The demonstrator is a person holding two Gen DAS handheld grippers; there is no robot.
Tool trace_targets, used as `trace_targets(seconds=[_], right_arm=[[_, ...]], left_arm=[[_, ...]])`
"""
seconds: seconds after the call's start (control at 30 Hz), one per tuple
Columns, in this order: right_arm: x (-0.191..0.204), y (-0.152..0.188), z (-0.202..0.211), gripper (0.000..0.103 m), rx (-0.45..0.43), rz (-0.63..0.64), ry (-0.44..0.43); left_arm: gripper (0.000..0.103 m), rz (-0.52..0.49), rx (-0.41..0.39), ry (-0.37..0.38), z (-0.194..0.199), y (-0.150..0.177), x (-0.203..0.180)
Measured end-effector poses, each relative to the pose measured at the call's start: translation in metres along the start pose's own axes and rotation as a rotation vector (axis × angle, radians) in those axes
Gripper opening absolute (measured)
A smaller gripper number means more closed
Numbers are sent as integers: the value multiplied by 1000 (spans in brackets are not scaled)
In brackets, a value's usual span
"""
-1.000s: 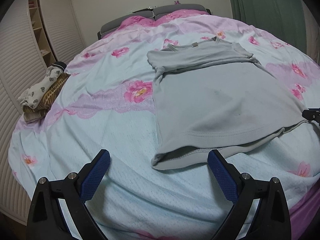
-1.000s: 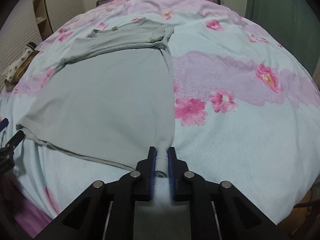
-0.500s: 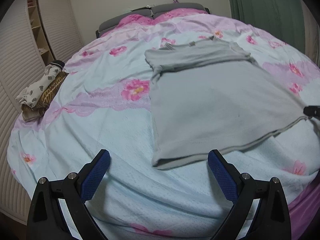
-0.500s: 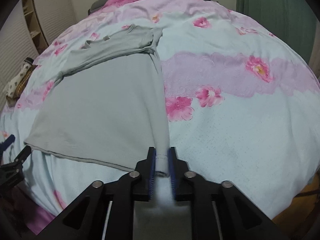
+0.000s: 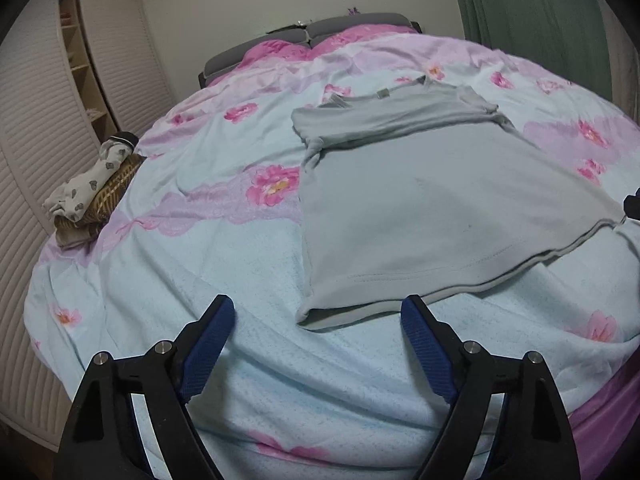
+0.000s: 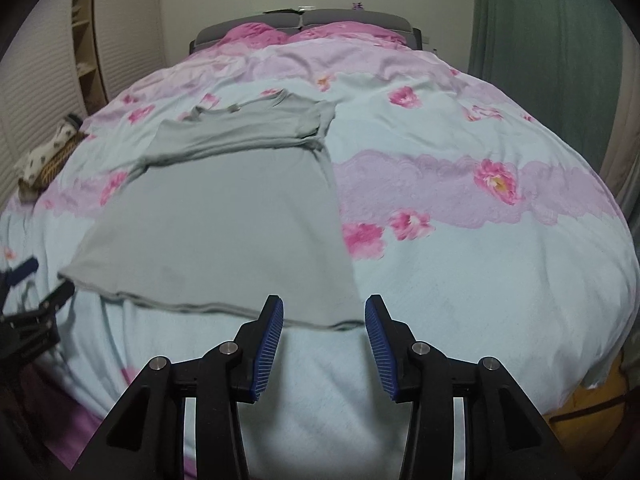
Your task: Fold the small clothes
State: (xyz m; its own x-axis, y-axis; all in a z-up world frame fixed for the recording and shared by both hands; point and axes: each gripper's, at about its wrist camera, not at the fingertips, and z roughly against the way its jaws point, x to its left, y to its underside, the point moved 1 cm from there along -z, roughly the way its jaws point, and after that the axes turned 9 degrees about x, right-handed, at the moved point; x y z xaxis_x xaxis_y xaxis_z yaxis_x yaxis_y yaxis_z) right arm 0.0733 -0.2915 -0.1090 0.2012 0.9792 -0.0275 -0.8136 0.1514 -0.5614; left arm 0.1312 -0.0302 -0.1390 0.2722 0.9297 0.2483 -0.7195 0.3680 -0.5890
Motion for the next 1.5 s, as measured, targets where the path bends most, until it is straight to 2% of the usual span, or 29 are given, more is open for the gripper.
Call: trace_targets(seconds=[0.1, 0.27, 0.33, 0.5, 0.67, 0.83, 0.9, 1.1, 1.2, 1.27, 1.3, 1.33, 1.5], right_arm=[[4, 3, -1, 44, -3, 29, 27], [7, 9, -7, 44, 16, 62, 62], [8, 12, -9, 44, 24, 75, 72], [17, 12, -16, 44, 34, 133, 110], [29, 9, -21, 44, 12, 221, 183], [35, 10, -17, 44, 15, 268, 176], [40, 15, -14, 44, 5, 298, 177], [53, 13, -29, 45, -5, 381, 263], [52, 8, -35, 45, -10, 388, 268], [48, 5, -36, 39, -12, 373, 249], [48, 4, -37, 17, -5, 367, 238], [46, 4, -38, 7, 3, 361, 228], [39, 0, -25, 6, -42, 321, 192]], left_arm=[[75, -6, 42, 7, -9, 0, 0], [70, -16, 71, 16, -18, -1, -3], [62, -37, 70, 19, -17, -1, -7], [59, -88, 70, 4, -22, -4, -15], [57, -83, 72, 16, -31, -11, -12], [35, -111, 62, 33, -28, -10, -17], [34, -108, 59, 34, -27, -10, -17], [30, -87, 65, 44, -28, -11, -13], [25, -64, 72, 57, -29, -12, -9], [23, -48, 76, 67, -29, -13, -5], [22, -44, 77, 69, -29, -13, -5], [21, -39, 77, 70, -29, -13, -4], [14, -11, 73, 83, -26, -16, 2]])
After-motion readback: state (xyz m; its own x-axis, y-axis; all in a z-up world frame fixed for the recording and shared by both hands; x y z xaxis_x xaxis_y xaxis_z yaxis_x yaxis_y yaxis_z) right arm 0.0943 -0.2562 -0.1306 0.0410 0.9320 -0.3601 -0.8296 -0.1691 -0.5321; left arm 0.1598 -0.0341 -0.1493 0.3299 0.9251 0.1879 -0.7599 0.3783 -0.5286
